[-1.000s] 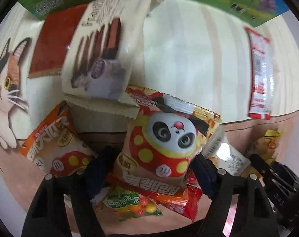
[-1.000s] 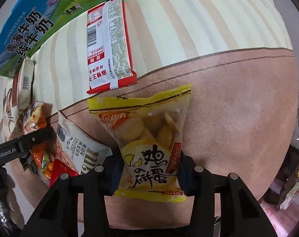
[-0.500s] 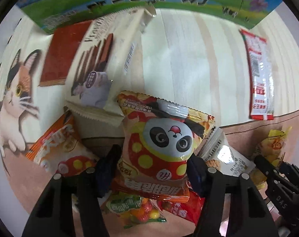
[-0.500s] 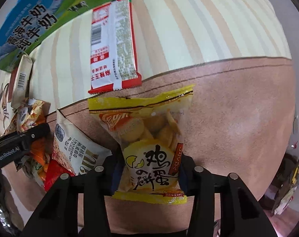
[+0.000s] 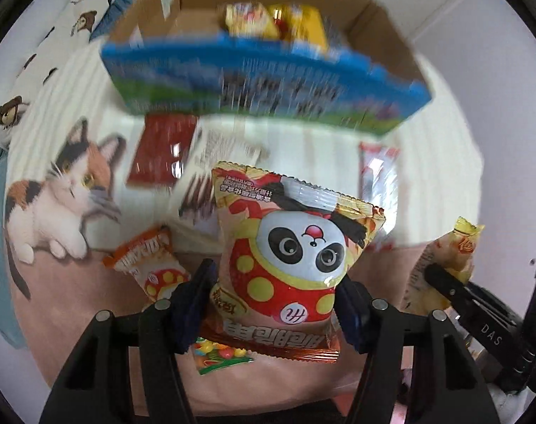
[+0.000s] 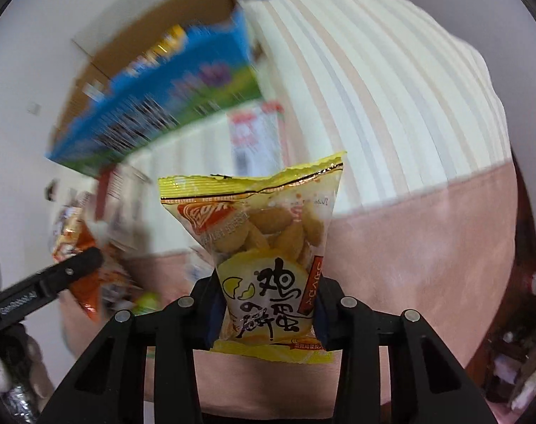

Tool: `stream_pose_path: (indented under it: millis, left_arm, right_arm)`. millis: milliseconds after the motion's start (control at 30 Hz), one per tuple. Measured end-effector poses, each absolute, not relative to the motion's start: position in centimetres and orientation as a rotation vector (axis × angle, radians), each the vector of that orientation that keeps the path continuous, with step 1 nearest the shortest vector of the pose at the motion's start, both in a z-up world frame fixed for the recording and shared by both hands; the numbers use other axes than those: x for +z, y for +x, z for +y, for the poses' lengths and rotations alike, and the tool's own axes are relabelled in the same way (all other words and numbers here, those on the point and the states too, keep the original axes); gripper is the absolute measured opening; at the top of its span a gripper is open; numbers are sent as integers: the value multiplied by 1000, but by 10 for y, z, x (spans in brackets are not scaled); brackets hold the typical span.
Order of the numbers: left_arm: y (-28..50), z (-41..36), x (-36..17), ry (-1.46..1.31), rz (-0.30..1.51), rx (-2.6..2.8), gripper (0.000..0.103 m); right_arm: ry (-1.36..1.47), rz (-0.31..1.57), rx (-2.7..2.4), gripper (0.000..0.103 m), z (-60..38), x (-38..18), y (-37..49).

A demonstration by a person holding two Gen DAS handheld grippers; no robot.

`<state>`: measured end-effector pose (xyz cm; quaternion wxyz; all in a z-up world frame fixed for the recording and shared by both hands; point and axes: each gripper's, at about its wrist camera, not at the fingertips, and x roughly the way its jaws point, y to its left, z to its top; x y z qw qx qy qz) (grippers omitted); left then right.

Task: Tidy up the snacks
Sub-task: 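Carry both bags into the box and open both tools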

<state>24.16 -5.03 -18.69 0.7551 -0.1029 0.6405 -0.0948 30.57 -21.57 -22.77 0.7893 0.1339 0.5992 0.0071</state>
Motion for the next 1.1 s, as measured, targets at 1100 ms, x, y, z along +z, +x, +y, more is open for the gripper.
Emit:
stream_pose_path:
  millis: [1100]
  left_arm:
    - [520, 27, -217, -286, 1667, -43, 61]
  right_arm:
    - [215, 1498, 264, 43, -60, -228, 584]
